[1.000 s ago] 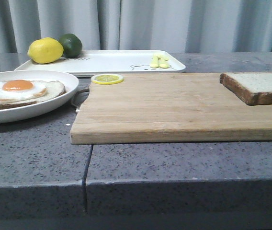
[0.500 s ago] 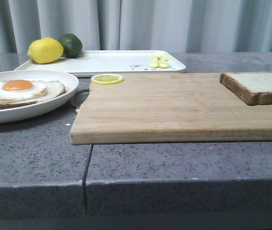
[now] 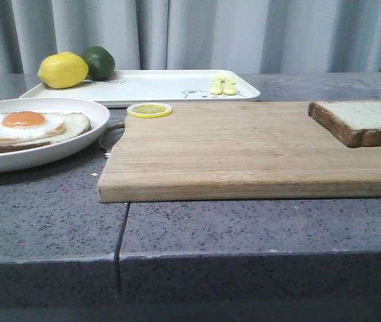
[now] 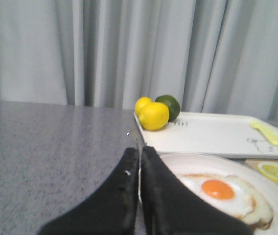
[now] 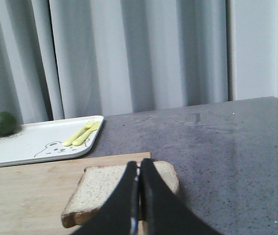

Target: Place bread and move sandwich to tray

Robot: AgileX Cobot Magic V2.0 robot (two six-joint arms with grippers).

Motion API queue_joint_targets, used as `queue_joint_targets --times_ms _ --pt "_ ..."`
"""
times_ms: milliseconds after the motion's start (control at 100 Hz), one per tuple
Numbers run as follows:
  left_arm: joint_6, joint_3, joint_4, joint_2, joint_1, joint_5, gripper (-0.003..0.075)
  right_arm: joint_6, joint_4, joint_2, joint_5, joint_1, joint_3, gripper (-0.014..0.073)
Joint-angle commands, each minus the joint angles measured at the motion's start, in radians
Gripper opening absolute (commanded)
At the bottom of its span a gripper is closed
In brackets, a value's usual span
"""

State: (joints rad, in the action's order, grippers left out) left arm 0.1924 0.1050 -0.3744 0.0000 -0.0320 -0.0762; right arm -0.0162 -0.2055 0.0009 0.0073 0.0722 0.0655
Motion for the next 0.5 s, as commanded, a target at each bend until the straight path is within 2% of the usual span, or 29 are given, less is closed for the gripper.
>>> queue_joint_targets --times_ms 0,300,490 --pt "-0.009 0.114 -0.044 0.056 0.003 0.014 -0.0019 -0.002 -0.018 0.062 0.031 -0.007 0.102 -0.0116" --pt "-0.009 0.445 -0.060 0.399 0.003 -0.291 -0.0019 -0.002 -0.018 0.326 0.266 -0.007 0.369 -0.0116" --pt "-0.009 0.629 -0.069 0.599 0.003 -0.506 -0.0019 -0.002 -0.018 0.490 0.488 -0.007 0.561 -0.0116"
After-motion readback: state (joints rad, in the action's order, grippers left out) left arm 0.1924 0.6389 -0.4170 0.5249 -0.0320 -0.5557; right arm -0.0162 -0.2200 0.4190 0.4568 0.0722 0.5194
